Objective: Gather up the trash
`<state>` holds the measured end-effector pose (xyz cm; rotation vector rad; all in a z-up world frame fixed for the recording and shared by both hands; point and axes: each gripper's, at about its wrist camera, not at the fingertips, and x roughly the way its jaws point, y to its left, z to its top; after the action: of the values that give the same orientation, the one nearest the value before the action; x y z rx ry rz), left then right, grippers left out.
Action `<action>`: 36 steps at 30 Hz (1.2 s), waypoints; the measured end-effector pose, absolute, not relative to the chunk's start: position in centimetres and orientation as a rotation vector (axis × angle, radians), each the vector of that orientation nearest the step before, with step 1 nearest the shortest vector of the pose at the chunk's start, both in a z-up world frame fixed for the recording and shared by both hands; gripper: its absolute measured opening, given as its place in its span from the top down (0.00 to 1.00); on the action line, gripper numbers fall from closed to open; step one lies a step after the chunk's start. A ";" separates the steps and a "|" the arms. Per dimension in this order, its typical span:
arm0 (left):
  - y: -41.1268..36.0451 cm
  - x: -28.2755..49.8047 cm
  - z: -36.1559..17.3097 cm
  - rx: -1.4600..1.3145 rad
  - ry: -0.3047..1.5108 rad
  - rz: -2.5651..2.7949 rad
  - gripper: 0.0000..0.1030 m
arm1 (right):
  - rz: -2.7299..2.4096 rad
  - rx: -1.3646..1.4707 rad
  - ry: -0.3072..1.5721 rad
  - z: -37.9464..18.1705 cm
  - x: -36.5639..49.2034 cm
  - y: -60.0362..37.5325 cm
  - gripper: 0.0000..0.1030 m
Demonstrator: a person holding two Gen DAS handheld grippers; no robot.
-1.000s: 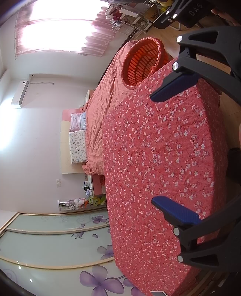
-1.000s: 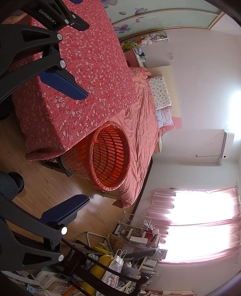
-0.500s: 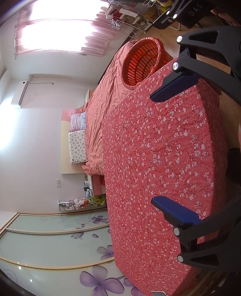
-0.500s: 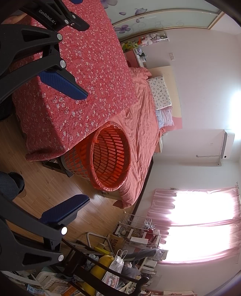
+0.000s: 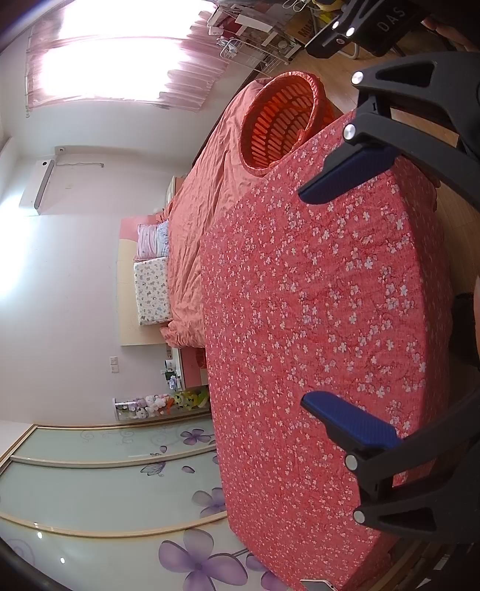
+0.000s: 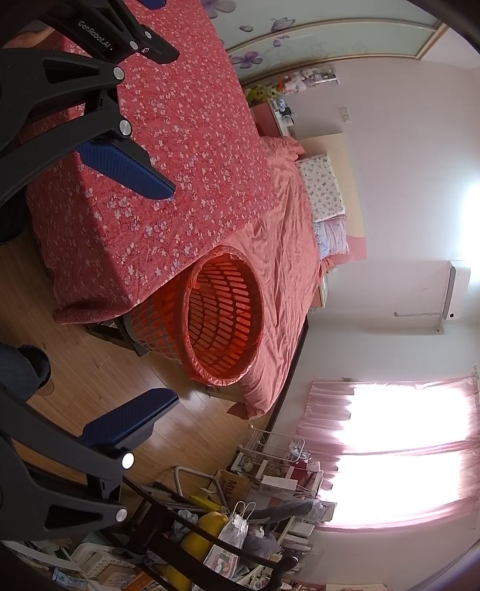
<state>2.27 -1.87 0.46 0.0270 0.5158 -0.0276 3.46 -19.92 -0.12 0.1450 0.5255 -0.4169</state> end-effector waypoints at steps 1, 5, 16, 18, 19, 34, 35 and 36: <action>-1.9 2.4 0.5 0.028 0.517 -0.028 0.04 | -0.416 0.145 0.526 -0.1 3.5 -19.9 0.02; -1.9 2.4 0.5 0.031 0.518 -0.028 0.04 | -0.416 0.145 0.527 -0.1 3.5 -19.8 0.02; -1.8 2.4 0.5 0.033 0.519 -0.025 0.04 | -0.413 0.145 0.532 -0.1 3.8 -19.8 0.02; -1.8 2.5 0.5 0.033 0.519 -0.026 0.04 | -0.413 0.145 0.532 0.0 3.8 -19.8 0.02; -1.8 2.4 0.5 0.033 0.519 -0.026 0.04 | -0.413 0.145 0.532 0.0 3.8 -19.8 0.02; -1.7 2.4 0.4 0.035 0.521 -0.026 0.04 | -0.409 0.146 0.536 -0.2 3.8 -19.8 0.02; -1.8 2.4 0.4 0.035 0.521 -0.026 0.04 | -0.409 0.146 0.537 -0.2 3.8 -19.8 0.02; -1.8 2.4 0.4 0.035 0.520 -0.025 0.04 | -0.408 0.147 0.537 -0.2 3.8 -19.8 0.02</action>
<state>2.40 -1.78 0.37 0.0350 0.5201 -0.0251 3.79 -19.77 -0.18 0.1465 0.5374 -0.4081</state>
